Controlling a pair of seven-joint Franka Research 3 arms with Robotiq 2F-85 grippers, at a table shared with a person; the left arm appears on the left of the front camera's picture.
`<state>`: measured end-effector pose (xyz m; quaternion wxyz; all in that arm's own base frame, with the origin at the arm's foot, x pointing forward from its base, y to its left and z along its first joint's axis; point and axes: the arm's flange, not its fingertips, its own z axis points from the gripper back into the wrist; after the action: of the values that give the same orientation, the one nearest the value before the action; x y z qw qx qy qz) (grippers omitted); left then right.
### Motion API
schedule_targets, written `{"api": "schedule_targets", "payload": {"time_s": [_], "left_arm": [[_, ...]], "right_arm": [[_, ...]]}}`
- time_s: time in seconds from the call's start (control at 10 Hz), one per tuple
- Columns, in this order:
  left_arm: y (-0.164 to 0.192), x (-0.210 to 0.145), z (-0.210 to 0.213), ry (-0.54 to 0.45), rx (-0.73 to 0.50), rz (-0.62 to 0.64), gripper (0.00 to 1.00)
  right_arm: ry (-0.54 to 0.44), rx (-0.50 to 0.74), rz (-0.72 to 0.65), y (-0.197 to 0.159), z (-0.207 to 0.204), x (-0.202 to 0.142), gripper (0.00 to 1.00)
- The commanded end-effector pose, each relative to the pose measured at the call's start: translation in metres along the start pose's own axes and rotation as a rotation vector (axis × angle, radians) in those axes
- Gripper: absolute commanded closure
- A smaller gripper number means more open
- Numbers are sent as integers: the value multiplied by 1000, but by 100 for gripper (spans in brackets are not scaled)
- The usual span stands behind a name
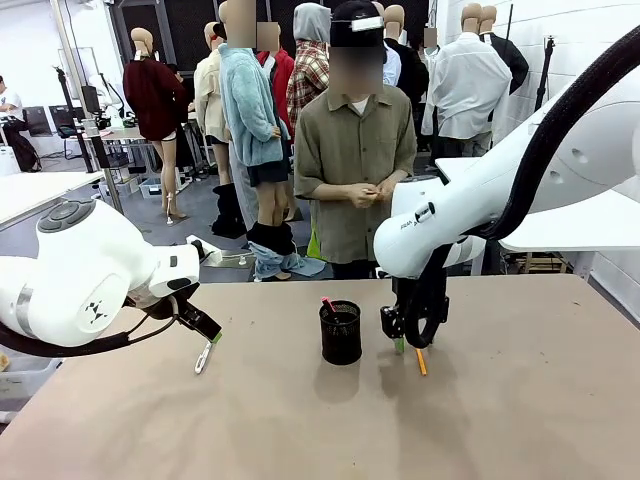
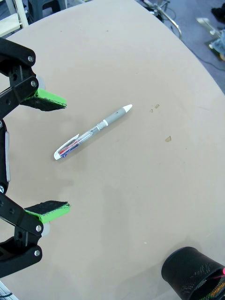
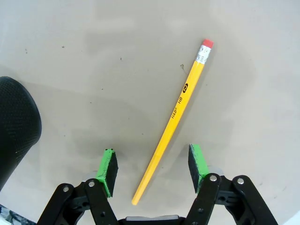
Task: Place the pens into the pen holder.
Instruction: Pick up a writing instrument from the table and place it into the Pen holder.
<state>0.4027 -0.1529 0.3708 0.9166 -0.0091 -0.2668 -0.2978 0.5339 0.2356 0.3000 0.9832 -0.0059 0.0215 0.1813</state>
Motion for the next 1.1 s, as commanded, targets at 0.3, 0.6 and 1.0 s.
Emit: {"api": "schedule_targets", "payload": {"time_s": [0.3, 0.6, 1.0], "left_arm": [[2, -1, 1, -1, -1, 5, 0], [2, -1, 1, -1, -1, 5, 0], [2, -1, 1, -1, -1, 5, 0]], "right_arm": [[-7, 4, -23, -3, -12, 1, 43], [1, -2, -19, -6, -11, -1, 100], [27, -30, 11, -5, -10, -2, 100]]}}
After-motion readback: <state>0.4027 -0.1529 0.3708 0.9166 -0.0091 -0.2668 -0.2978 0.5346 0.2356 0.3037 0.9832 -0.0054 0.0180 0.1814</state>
